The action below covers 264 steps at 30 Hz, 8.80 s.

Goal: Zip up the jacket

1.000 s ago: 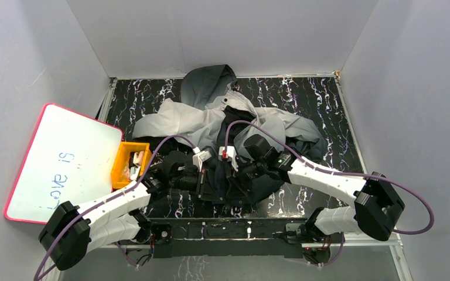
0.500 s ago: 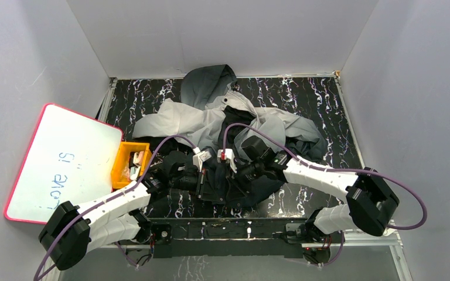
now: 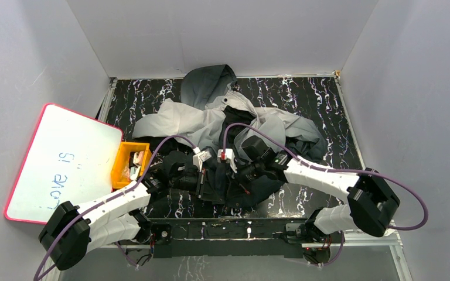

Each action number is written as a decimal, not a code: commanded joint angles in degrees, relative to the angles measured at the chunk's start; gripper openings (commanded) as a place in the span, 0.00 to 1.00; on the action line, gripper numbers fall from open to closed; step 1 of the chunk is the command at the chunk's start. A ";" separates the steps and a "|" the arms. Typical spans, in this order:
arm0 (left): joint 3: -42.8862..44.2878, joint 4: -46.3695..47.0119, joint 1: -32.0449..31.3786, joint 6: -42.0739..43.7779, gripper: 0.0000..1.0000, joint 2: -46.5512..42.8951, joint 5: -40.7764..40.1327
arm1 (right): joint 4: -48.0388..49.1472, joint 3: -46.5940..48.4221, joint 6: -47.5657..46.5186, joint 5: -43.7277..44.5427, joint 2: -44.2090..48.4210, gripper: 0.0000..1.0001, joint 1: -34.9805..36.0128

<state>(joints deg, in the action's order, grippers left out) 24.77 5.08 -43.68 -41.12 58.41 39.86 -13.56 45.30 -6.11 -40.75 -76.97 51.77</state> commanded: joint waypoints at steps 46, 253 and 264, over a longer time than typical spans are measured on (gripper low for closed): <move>13.43 -23.17 -0.92 5.99 0.10 -3.93 -8.54 | 19.55 -4.01 -24.28 67.27 20.01 0.00 24.60; 77.04 -44.58 0.16 28.73 0.72 52.97 -37.86 | 30.88 2.97 35.51 6.05 -11.87 0.58 -45.54; 74.24 -43.68 0.17 28.14 0.72 52.83 -39.06 | 32.85 0.71 36.96 4.57 -11.21 0.51 -45.59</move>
<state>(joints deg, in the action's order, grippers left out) 100.20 -38.79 -43.62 -12.69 112.16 1.23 15.88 46.44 30.06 -34.20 -89.21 6.39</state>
